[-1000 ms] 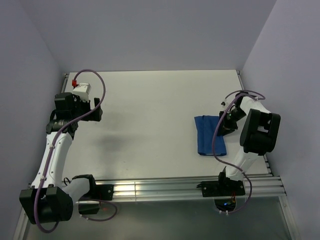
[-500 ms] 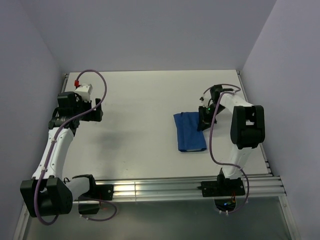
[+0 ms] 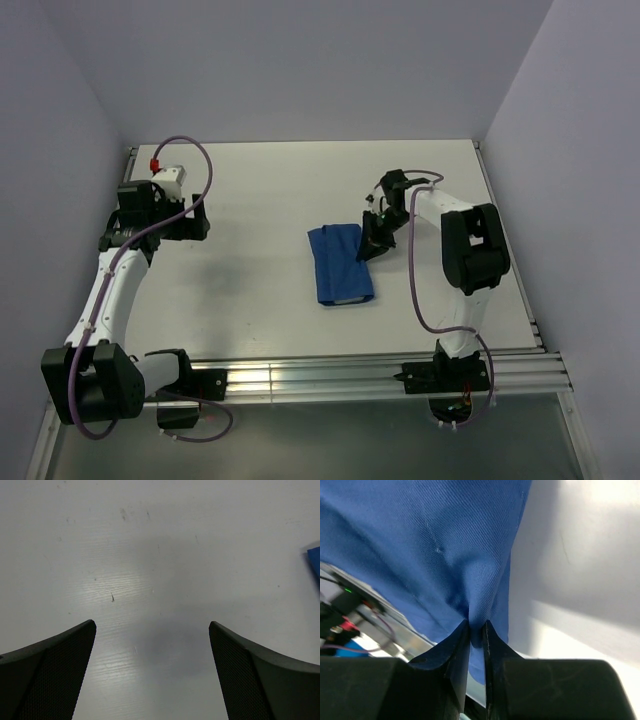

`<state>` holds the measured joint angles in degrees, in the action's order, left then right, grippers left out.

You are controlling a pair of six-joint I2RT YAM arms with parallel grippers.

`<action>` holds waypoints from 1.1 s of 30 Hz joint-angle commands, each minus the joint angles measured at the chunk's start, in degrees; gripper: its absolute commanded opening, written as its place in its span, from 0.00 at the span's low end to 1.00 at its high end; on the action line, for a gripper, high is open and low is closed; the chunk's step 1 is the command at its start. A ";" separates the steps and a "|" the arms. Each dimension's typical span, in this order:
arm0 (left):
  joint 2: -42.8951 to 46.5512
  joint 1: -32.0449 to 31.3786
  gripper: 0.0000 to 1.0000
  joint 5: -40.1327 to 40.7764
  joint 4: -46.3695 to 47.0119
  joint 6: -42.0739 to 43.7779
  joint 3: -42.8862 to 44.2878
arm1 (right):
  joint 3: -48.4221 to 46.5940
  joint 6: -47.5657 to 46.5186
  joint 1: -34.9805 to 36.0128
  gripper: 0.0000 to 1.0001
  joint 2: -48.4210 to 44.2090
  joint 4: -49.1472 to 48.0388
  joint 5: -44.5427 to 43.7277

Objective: Open and lay out the surgical kit

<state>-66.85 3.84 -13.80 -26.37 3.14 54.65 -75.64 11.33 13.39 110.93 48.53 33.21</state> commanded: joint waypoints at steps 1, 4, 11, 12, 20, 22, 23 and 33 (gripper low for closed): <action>0.49 0.03 0.99 -2.98 1.94 -2.08 0.46 | -2.24 9.47 1.99 0.16 0.51 -5.99 3.87; -0.73 0.03 0.99 -3.16 1.67 -2.43 1.24 | -2.93 11.95 5.32 0.10 1.82 -7.49 4.41; -1.44 0.03 0.99 -3.77 2.64 -4.70 -0.16 | -9.60 16.53 9.11 0.11 6.74 -10.74 6.34; -1.35 0.03 0.99 -4.56 3.16 -5.07 -0.94 | -10.75 16.53 9.55 0.11 7.45 -10.39 6.34; 0.22 0.12 0.99 -4.91 6.41 -7.44 -4.20 | -14.97 20.30 12.10 0.12 11.14 -12.14 6.69; 0.49 0.12 0.99 -7.01 7.55 -8.32 -5.17 | -15.59 21.36 12.80 0.13 11.67 -12.59 6.69; 0.49 0.12 0.99 -7.72 7.91 -8.58 -5.52 | -15.51 21.62 13.07 0.15 11.76 -12.76 6.69; 1.81 0.12 0.97 -14.15 10.28 -9.55 -6.49 | -22.35 15.39 10.70 0.61 8.16 -6.98 3.01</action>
<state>-67.53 3.86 -24.49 -19.44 -5.48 48.36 -91.64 29.80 25.78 122.32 39.07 38.35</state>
